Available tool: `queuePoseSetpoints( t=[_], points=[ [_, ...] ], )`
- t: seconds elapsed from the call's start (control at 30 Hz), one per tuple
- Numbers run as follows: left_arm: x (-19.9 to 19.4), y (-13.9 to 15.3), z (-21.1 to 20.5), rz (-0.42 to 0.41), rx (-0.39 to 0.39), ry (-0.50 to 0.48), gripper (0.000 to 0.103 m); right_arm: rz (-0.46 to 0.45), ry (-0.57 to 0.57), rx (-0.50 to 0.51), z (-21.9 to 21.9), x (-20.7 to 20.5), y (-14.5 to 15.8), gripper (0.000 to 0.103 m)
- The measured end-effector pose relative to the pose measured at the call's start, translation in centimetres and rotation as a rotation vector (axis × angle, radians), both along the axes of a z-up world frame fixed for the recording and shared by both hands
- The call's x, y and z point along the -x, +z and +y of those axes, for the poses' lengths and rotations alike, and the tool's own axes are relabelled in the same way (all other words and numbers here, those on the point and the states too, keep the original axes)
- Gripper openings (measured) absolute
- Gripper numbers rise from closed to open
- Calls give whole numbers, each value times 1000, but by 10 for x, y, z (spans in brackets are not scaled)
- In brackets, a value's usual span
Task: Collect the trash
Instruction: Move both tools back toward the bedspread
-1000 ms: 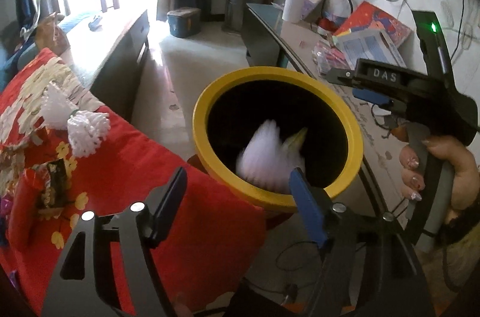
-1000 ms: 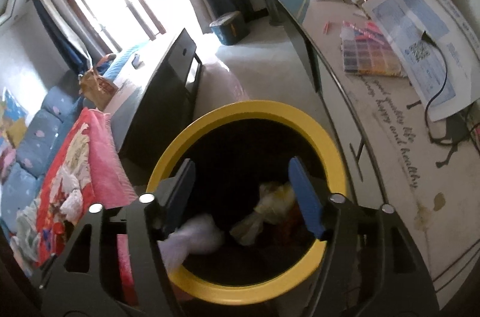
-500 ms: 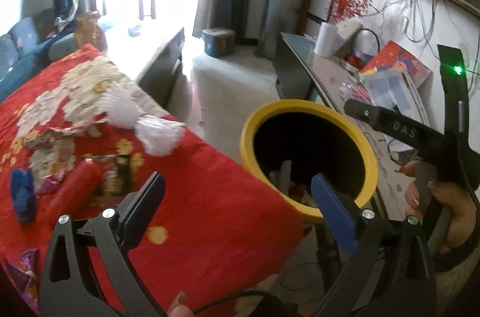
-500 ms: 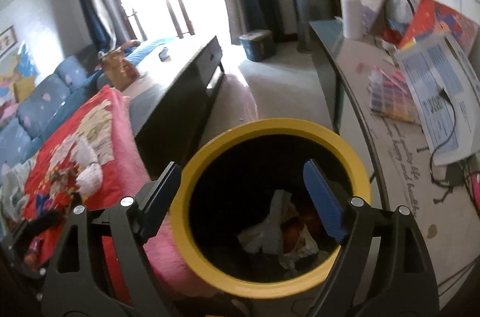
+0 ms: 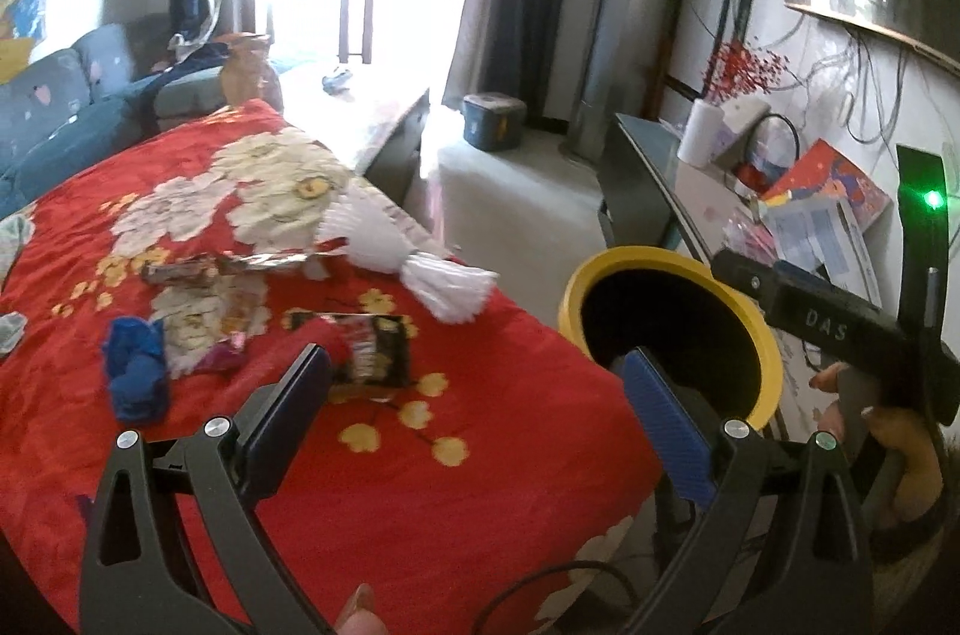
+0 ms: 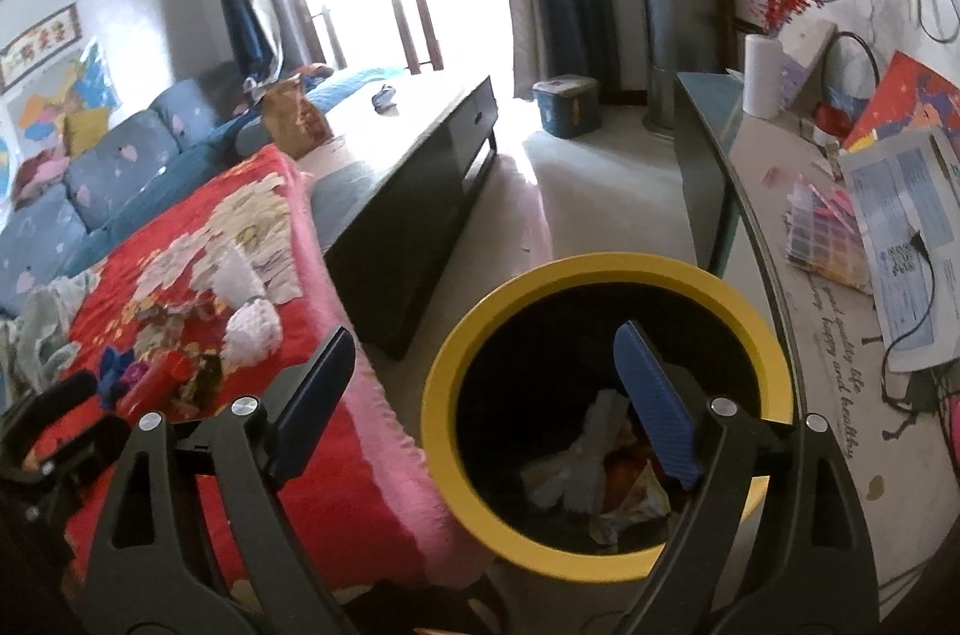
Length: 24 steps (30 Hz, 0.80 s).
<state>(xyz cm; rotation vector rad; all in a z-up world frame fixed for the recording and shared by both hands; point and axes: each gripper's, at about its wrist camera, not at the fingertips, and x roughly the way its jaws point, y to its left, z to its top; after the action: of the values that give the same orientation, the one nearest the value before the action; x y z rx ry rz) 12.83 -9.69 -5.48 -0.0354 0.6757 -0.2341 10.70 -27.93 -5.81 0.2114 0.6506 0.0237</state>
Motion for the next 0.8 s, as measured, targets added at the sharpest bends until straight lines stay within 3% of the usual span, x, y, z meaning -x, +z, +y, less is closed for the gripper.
queuePoseSetpoints(
  t=[0.8],
  points=[
    [27, 21, 84, -58, 20, 195, 95, -50, 193, 18, 80, 8, 32, 82]
  ],
)
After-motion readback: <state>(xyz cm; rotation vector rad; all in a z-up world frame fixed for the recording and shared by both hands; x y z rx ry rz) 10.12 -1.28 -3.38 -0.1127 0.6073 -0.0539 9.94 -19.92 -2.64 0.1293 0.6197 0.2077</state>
